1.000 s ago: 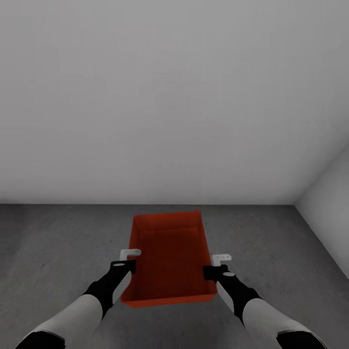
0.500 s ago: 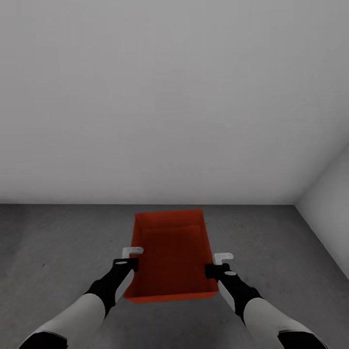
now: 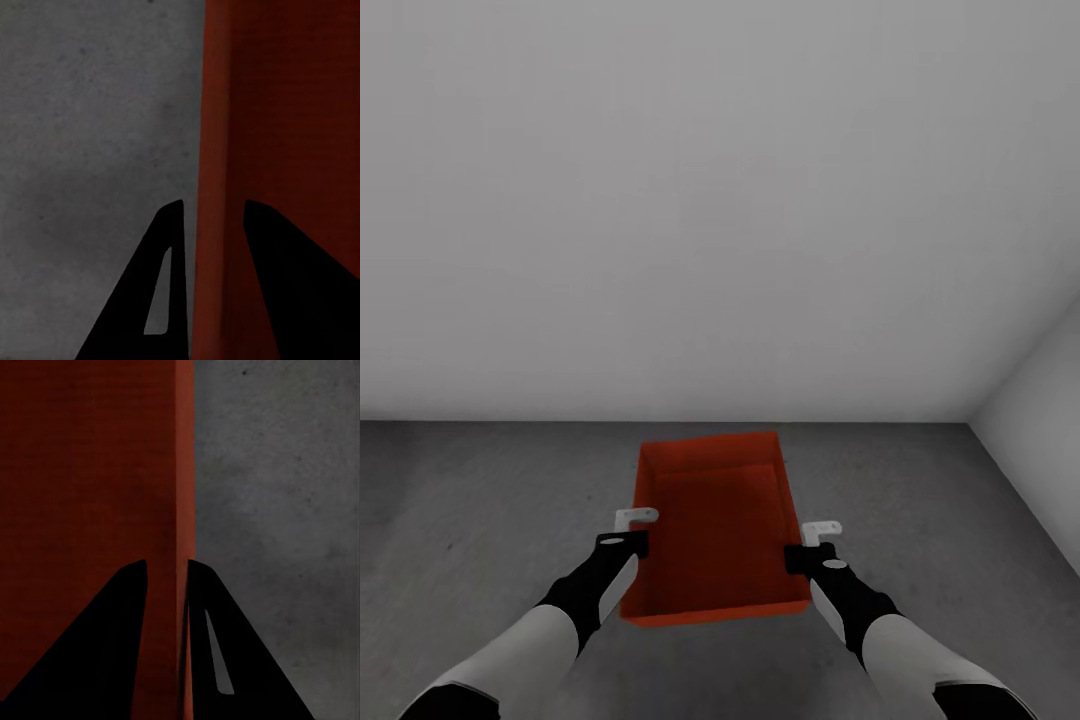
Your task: Move the two storage containers from the living room to the garage. In the garage, place one container on the floor and stack the other container on top of it (either order is fine).
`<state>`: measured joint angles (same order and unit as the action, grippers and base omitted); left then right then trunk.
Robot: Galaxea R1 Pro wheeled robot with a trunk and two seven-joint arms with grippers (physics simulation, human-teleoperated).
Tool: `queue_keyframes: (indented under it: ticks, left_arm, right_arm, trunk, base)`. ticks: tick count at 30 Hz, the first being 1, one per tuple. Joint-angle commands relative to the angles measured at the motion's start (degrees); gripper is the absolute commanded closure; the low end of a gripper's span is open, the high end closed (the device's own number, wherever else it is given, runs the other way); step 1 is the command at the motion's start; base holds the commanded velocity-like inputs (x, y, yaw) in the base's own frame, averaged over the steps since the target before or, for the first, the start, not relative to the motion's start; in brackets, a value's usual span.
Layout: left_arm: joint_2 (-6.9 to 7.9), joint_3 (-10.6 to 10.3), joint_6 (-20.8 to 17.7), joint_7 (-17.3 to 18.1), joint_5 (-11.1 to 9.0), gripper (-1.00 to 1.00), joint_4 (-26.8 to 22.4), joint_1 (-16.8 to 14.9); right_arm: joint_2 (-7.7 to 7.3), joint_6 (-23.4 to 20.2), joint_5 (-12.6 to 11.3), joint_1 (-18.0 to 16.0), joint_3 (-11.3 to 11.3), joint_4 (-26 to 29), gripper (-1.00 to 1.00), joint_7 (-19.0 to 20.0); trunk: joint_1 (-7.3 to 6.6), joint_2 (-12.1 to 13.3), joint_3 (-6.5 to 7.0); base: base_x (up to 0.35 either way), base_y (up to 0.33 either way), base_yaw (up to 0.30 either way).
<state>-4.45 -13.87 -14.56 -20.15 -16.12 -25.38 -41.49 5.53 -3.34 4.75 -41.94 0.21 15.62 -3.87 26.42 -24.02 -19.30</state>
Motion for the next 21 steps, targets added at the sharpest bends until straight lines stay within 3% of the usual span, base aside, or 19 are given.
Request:
queue_keyframes:
  ticks: [1, 2, 21]
  left_arm:
    - [0.05, -0.28, -0.15, -0.51, -0.23, 1.00, -0.28, -0.08]
    - [0.05, -0.28, -0.17, -0.51, 0.21, 1.00, -0.28, -0.08]
    - [0.05, -0.28, -0.20, -0.42, 0.21, 1.00, -0.28, -0.08]
  right_arm:
    - [0.01, -0.35, 0.16, 0.01, 0.36, -0.06, 1.00, -0.26]
    - [0.01, -0.35, -6.26, 0.01, 3.51, -0.06, 1.00, -0.26]
    - [0.01, -0.84, -6.26, 0.01, 3.37, -0.06, 1.00, -0.18]
  trunk:
    - [0.03, -0.10, -0.09]
    - [0.03, -0.10, -0.09]
    - [3.76, -6.92, -3.19]
  base:
    - [0.000, 0.000, 0.000]
    - [0.000, 0.000, 0.000]
    - [0.000, 0.000, 0.000]
